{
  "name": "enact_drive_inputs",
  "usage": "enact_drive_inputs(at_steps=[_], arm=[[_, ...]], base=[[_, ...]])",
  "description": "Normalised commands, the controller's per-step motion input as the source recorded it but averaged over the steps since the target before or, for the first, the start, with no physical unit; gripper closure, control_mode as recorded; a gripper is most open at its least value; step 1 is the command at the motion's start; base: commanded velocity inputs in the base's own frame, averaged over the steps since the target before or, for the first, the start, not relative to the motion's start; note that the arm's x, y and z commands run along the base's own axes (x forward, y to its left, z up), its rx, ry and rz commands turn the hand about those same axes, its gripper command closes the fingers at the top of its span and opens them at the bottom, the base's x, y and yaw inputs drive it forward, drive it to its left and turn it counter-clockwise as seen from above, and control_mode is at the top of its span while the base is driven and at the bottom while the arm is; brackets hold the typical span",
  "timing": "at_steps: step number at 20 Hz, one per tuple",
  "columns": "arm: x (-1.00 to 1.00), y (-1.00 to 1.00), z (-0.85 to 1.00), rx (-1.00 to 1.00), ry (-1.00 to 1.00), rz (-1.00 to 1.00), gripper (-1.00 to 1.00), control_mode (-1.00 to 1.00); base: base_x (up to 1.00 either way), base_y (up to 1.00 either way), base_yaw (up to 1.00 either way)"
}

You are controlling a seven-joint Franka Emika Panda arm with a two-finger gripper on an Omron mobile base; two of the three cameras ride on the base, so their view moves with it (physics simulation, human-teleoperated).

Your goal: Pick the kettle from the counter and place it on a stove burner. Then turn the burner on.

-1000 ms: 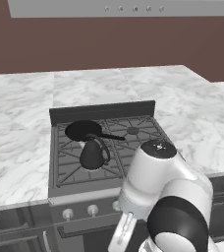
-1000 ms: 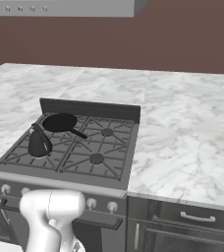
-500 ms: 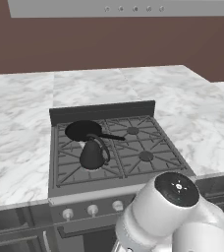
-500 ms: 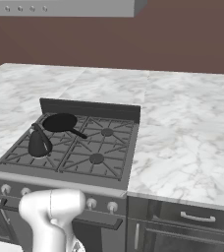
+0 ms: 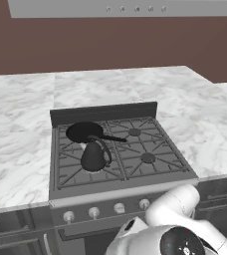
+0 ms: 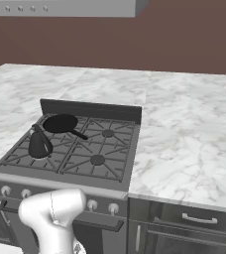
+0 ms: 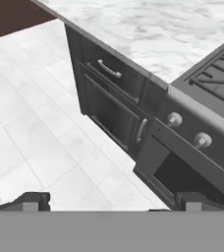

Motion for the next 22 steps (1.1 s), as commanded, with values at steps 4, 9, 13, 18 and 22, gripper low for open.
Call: enact_drive_inputs(at_steps=[4, 9, 13, 18, 22], arm=[[0.0, -0.36, -0.91, 0.55, -0.4, -0.13, -1.0, -1.0], [0.0, -0.39, -0.91, 0.62, -0.4, -0.18, -1.0, -1.0], [0.0, -0.22, -0.5, 0.3, -0.4, -0.16, -1.0, -1.0], [0.0, -0.17, -0.39, 0.27, -0.32, -0.17, -1.0, -1.0], [0.0, -0.09, -0.02, 0.12, -0.06, -0.06, -1.0, -1.0]], base=[[0.0, 0.0, 0.0], [0.0, 0.0, 0.0], [0.0, 0.0, 0.0], [0.0, 0.0, 0.0], [0.0, 0.0, 0.0]])
